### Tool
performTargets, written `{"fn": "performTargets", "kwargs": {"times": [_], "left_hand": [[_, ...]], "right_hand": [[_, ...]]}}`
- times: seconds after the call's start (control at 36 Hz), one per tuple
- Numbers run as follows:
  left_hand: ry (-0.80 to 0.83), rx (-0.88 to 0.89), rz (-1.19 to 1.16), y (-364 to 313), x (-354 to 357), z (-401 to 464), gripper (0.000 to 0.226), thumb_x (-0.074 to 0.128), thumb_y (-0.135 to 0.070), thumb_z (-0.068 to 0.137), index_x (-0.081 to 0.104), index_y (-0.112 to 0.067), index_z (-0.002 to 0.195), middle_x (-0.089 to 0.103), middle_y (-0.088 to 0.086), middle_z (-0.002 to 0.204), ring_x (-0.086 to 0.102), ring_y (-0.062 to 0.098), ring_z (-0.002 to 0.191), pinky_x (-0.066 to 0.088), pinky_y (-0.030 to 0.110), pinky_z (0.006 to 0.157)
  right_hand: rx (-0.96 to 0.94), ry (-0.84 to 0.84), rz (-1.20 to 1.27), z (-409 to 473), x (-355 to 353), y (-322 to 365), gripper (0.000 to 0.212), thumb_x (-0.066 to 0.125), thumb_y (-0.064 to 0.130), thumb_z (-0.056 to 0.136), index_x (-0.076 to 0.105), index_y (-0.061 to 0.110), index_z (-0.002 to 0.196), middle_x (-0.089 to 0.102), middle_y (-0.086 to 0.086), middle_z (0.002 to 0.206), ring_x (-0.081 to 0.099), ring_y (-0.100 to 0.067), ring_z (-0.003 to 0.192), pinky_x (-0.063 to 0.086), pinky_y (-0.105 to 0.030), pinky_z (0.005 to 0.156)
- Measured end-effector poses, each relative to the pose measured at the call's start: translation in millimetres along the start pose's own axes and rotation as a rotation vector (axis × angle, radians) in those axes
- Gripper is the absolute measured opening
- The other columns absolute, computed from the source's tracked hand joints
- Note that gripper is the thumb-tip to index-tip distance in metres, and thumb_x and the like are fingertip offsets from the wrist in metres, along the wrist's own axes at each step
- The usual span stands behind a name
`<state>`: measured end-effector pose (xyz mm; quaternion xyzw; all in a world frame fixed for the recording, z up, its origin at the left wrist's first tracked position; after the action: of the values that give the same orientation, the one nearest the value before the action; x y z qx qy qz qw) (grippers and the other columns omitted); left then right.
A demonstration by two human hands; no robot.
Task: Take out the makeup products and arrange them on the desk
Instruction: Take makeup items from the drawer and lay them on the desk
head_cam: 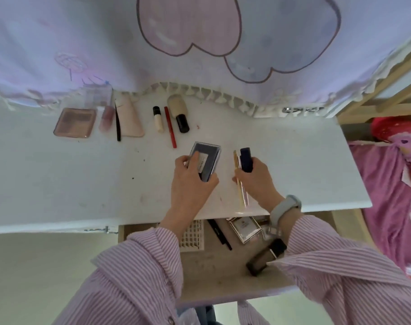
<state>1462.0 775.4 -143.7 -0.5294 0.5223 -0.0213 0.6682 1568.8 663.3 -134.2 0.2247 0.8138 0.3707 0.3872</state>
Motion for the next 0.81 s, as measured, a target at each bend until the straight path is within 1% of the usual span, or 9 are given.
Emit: {"fn": "performTargets", "kwargs": {"times": [0.11, 0.22, 0.33, 0.42, 0.47, 0.53, 0.61, 0.69, 0.81], "left_hand": [[-0.068, 0.037, 0.038, -9, 19, 39, 0.061, 0.064, -0.035, 0.080, 0.042, -0.018, 0.133, 0.040, 0.008, 0.123, 0.050, 0.024, 0.104, 0.047, 0.031, 0.081], [-0.123, 0.061, 0.092, -12, 33, 65, 0.054, 0.066, -0.031, 0.079, 0.050, -0.011, 0.126, 0.044, 0.014, 0.120, 0.047, 0.028, 0.100, 0.049, 0.036, 0.078], [-0.123, 0.089, 0.141, -15, 44, 84, 0.059, 0.063, -0.029, 0.084, 0.042, -0.009, 0.135, 0.043, 0.019, 0.128, 0.042, 0.035, 0.114, 0.043, 0.040, 0.089], [-0.023, 0.078, 0.215, -15, 48, 86, 0.069, 0.060, -0.038, 0.085, 0.033, -0.010, 0.142, 0.032, 0.016, 0.145, 0.029, 0.032, 0.133, 0.028, 0.044, 0.106], [0.022, 0.147, 0.241, -9, 47, 84, 0.070, 0.064, -0.033, 0.083, 0.035, -0.007, 0.141, 0.028, 0.017, 0.148, 0.025, 0.033, 0.138, 0.025, 0.048, 0.108], [0.017, 0.259, 0.296, 0, 45, 83, 0.066, 0.071, -0.026, 0.079, 0.044, -0.002, 0.134, 0.035, 0.021, 0.145, 0.031, 0.036, 0.136, 0.034, 0.050, 0.102], [0.000, 0.340, 0.352, 9, 43, 87, 0.063, 0.078, -0.028, 0.072, 0.055, 0.001, 0.123, 0.050, 0.021, 0.133, 0.050, 0.038, 0.120, 0.047, 0.047, 0.089], [-0.033, 0.342, 0.349, 8, 43, 93, 0.060, 0.075, -0.034, 0.072, 0.058, -0.001, 0.118, 0.055, 0.019, 0.127, 0.056, 0.038, 0.106, 0.050, 0.044, 0.082], [-0.047, 0.304, 0.355, 2, 44, 97, 0.061, 0.052, -0.049, 0.081, 0.057, -0.003, 0.120, 0.053, 0.019, 0.129, 0.054, 0.038, 0.102, 0.050, 0.042, 0.079]], "right_hand": [[0.052, -0.050, -0.026, 39, -2, 14, 0.020, 0.055, 0.004, 0.080, 0.044, 0.017, 0.070, 0.059, -0.014, 0.080, 0.061, -0.034, 0.079, 0.048, -0.037, 0.067], [0.067, -0.080, -0.129, 70, 1, 25, 0.026, 0.052, 0.006, 0.081, 0.036, 0.016, 0.065, 0.042, 0.000, 0.064, 0.040, -0.014, 0.056, 0.029, -0.024, 0.049], [0.030, -0.131, -0.173, 95, 7, 37, 0.025, 0.051, 0.008, 0.085, 0.037, 0.016, 0.066, 0.042, 0.002, 0.064, 0.039, -0.012, 0.055, 0.028, -0.024, 0.048], [-0.031, -0.114, -0.122, 103, 9, 45, 0.008, 0.051, 0.011, 0.086, 0.049, 0.006, 0.080, 0.048, 0.000, 0.066, 0.043, -0.015, 0.058, 0.033, -0.025, 0.051], [-0.078, -0.098, -0.115, 105, 9, 45, 0.014, 0.051, 0.009, 0.085, 0.055, -0.003, 0.089, 0.056, -0.011, 0.074, 0.046, -0.019, 0.062, 0.032, -0.028, 0.055], [-0.104, -0.108, -0.145, 109, 6, 41, 0.024, 0.050, 0.009, 0.087, 0.057, -0.001, 0.108, 0.060, -0.017, 0.096, 0.054, -0.026, 0.082, 0.032, -0.024, 0.062], [-0.118, -0.178, -0.159, 110, 0, 34, 0.045, 0.046, 0.008, 0.092, 0.039, 0.011, 0.137, 0.051, -0.013, 0.120, 0.051, -0.025, 0.106, 0.029, -0.011, 0.077], [-0.154, -0.227, -0.117, 101, 1, 29, 0.054, 0.041, 0.000, 0.091, 0.031, 0.013, 0.142, 0.041, -0.006, 0.111, 0.043, -0.016, 0.096, 0.027, -0.007, 0.076], [-0.182, -0.260, -0.083, 92, 6, 21, 0.049, 0.041, -0.004, 0.091, 0.037, 0.006, 0.139, 0.039, -0.010, 0.125, 0.043, -0.019, 0.113, 0.027, -0.007, 0.089]]}}
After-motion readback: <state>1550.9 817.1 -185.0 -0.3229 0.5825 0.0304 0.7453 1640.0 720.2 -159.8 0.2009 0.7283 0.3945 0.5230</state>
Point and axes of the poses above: each hand's wrist, its own z-axis towards the middle knuckle, its own x-axis out of the palm, y = z × x, the point moved 1 cm from there along z, towards the middle knuckle
